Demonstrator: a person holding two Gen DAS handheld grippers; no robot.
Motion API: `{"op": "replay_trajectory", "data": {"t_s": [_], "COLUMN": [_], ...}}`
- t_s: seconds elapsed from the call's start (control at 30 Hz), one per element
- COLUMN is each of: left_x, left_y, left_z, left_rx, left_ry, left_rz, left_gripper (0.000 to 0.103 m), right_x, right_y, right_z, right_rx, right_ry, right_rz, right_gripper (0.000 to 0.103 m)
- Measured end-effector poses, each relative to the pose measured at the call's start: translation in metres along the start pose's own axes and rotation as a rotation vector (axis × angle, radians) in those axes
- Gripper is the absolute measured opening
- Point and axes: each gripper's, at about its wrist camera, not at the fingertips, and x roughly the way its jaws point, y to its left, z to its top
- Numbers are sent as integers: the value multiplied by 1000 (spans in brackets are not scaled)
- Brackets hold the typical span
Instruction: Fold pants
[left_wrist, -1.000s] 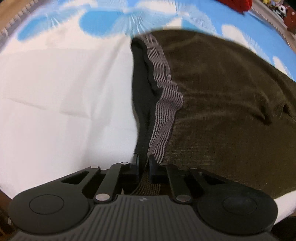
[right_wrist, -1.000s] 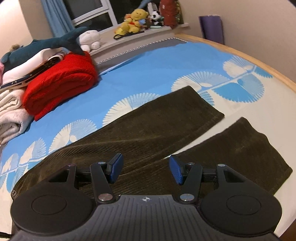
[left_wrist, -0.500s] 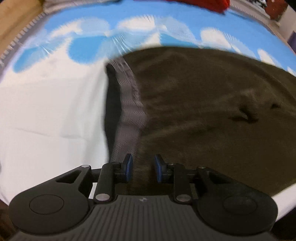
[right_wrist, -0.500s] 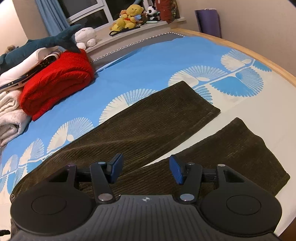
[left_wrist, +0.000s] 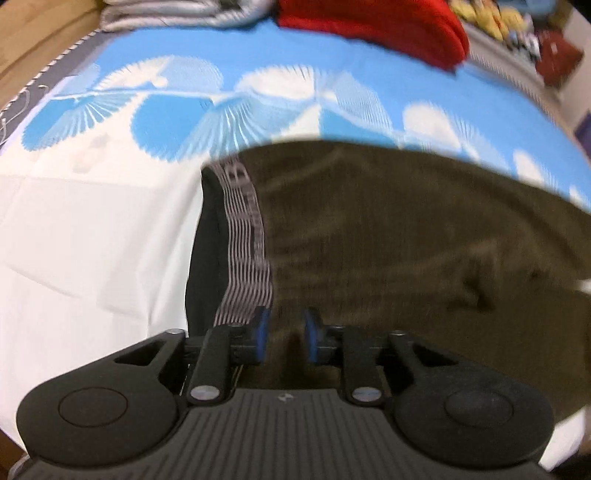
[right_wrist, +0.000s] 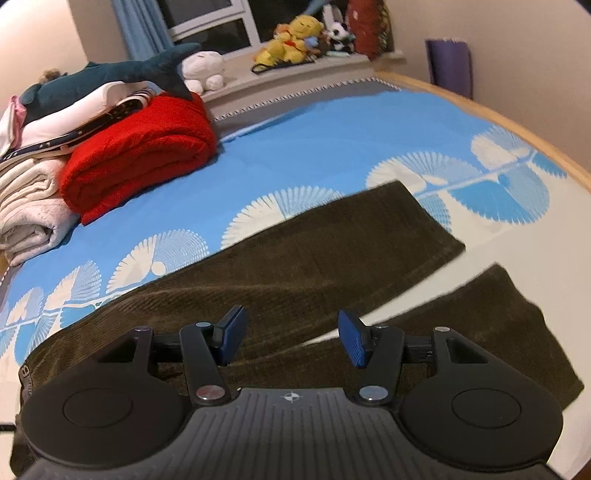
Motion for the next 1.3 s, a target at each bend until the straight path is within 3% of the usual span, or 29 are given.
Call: {"op": "replay_trajectory", "data": {"t_s": [0.03, 0.13, 0.2, 0.47, 0.57, 0.63, 0.67, 0.7, 0.77, 0.93, 1.07, 1.13, 1.17, 1.2, 1.23, 1.3], "left_x": [4, 3, 8, 51, 79, 93, 99, 106, 121, 151, 167, 173, 174, 173, 171, 165], "left_y": [-5, -6, -11, -22, -19, -16, -14, -13, -11, -12, -25, -33, -36, -38, -40, -47], "left_z": [4, 19, 31, 88, 96, 105, 109, 113, 121, 136, 139, 136, 135, 134, 133, 131], "left_rx": [-22, -85, -98, -149, -131, -129, -127, -123, -104, -36, 69, 129, 156, 169, 181, 239], "left_ry": [-18, -57, -65, -183, -157, -161, -165, -171, -179, -141, -100, -91, -96, -100, -103, -113], "left_rz": [-8, -23, -20, 15, 43, 62, 73, 93, 153, 148, 109, 121, 118, 98, 82, 114], "left_gripper": [0, 0, 0, 2, 3, 10, 24, 44, 66, 79, 79, 69, 52, 42, 23, 15], "right_x": [0, -3, -3, 8, 13, 16, 18, 20, 26, 39, 47, 51, 52, 53, 54, 55], "right_y": [2, 9, 14, 34, 38, 40, 41, 44, 47, 48, 49, 47, 46, 45, 44, 43], "right_z": [1, 6, 9, 17, 19, 20, 21, 21, 22, 24, 24, 24, 24, 24, 24, 24], "right_rx": [-13, -38, -56, -114, -139, -153, -164, -176, -205, -216, -235, -234, -232, -228, -224, -221], "right_ry": [-8, -51, -77, -72, -60, -54, -52, -49, -46, -22, -10, -1, 4, 7, 10, 15], "right_rz": [2, 28, 43, 108, 117, 121, 124, 124, 115, 104, 85, 76, 72, 69, 67, 64], "right_gripper": [54, 20, 11, 11, 11, 11, 11, 11, 11, 11, 11, 11, 11, 11, 11, 11]}}
